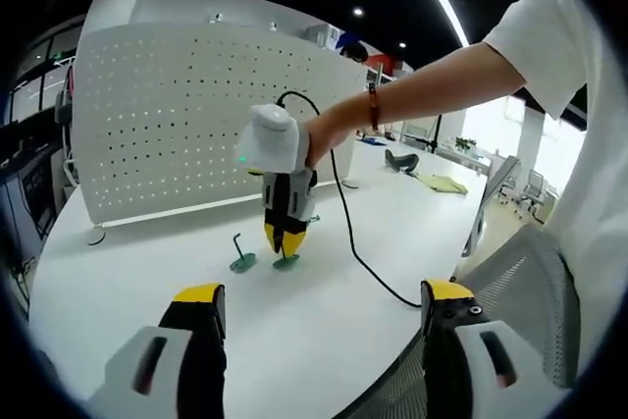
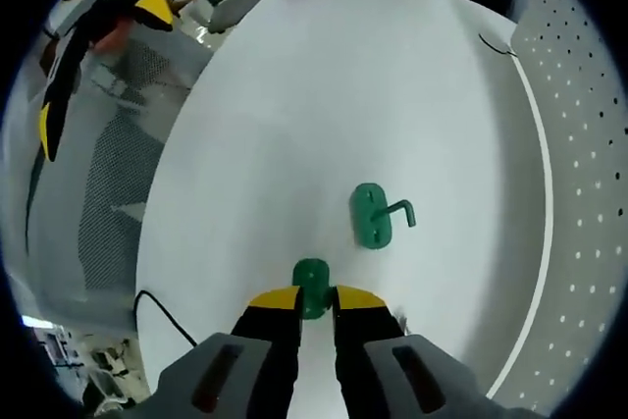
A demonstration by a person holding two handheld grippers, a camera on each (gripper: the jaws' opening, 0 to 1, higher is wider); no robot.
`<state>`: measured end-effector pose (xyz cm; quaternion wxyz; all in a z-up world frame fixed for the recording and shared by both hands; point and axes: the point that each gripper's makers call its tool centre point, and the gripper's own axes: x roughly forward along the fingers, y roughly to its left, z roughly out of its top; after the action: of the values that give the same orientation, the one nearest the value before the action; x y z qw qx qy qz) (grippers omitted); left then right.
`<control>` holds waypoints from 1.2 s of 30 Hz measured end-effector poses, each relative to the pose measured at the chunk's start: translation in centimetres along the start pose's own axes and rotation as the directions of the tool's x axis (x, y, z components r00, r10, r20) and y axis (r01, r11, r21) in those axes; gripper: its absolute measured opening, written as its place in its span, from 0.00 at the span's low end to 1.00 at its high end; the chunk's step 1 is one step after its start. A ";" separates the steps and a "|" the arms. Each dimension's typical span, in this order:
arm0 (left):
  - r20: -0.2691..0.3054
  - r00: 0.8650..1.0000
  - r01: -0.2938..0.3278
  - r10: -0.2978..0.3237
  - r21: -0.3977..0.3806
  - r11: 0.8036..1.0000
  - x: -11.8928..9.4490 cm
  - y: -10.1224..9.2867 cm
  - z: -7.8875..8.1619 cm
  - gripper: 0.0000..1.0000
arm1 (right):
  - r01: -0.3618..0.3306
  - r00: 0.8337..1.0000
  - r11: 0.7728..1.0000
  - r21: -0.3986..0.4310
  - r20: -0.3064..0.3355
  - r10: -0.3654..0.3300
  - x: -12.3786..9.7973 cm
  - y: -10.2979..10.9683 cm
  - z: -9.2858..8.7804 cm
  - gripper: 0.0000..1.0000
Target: Insert the hook assembly into the mounting plate slot until the hook locks in place.
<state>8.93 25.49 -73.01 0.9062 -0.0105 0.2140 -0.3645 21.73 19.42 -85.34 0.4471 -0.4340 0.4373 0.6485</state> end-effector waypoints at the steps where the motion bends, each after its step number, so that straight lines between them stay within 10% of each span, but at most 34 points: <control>1: 0.000 1.000 0.000 0.000 0.000 1.000 0.0 0.0 0.0 0.84 | -0.006 1.000 1.000 0.001 -0.001 0.006 0.0 0.0 0.1 0.10; 23: 0.001 1.000 -0.003 0.003 -0.015 1.000 0.0 0.2 0.0 0.83 | -0.035 0.998 0.999 0.023 -0.050 0.036 0.2 0.8 -0.6 0.02; 36: 0.027 0.999 0.022 -0.023 0.026 0.999 -0.3 -0.7 1.7 0.83 | 0.148 0.975 0.974 0.172 0.138 -0.172 -2.5 0.4 1.5 0.02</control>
<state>8.91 24.99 -71.25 0.9049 -0.0064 0.1969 -0.3774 21.64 20.24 -82.57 0.5636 -0.3796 0.4161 0.6043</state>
